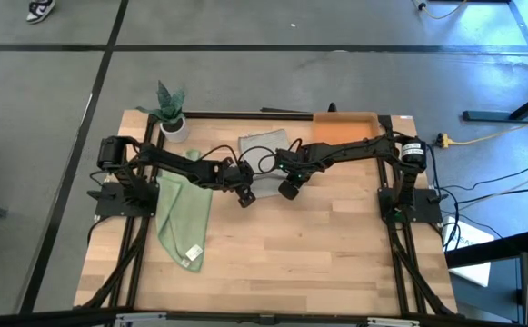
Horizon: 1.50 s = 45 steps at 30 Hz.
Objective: Roll microfiber towels into tight, uniform cylinder then place into a basket
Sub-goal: Roll the gray microfiber towel
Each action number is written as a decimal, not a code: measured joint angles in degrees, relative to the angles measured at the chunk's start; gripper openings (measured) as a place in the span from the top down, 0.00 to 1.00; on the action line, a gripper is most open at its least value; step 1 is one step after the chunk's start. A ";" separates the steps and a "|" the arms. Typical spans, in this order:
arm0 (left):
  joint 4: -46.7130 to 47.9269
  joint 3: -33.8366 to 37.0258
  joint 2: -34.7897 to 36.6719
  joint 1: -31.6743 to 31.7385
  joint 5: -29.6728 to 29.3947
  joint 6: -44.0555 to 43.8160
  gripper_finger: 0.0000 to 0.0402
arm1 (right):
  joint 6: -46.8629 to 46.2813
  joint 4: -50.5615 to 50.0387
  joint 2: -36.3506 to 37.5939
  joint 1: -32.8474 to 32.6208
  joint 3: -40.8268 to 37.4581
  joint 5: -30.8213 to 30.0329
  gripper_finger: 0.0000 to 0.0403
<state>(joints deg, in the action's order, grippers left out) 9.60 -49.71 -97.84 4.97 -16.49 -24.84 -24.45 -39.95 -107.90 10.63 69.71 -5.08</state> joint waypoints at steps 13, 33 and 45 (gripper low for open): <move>-0.17 0.00 0.00 0.02 0.02 -0.03 1.00 | -2.16 -5.14 0.64 3.13 4.45 3.64 0.57; 0.03 0.00 0.02 0.02 0.09 -0.16 1.00 | 5.69 14.54 1.22 2.27 -1.46 19.76 0.57; 0.01 0.00 0.02 0.02 0.79 -0.13 1.00 | 8.13 21.45 0.72 3.78 -8.21 16.93 0.57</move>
<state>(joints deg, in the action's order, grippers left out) 9.61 -49.71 -97.82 4.99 -15.70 -24.97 -16.32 -18.50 -107.18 14.41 61.50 11.84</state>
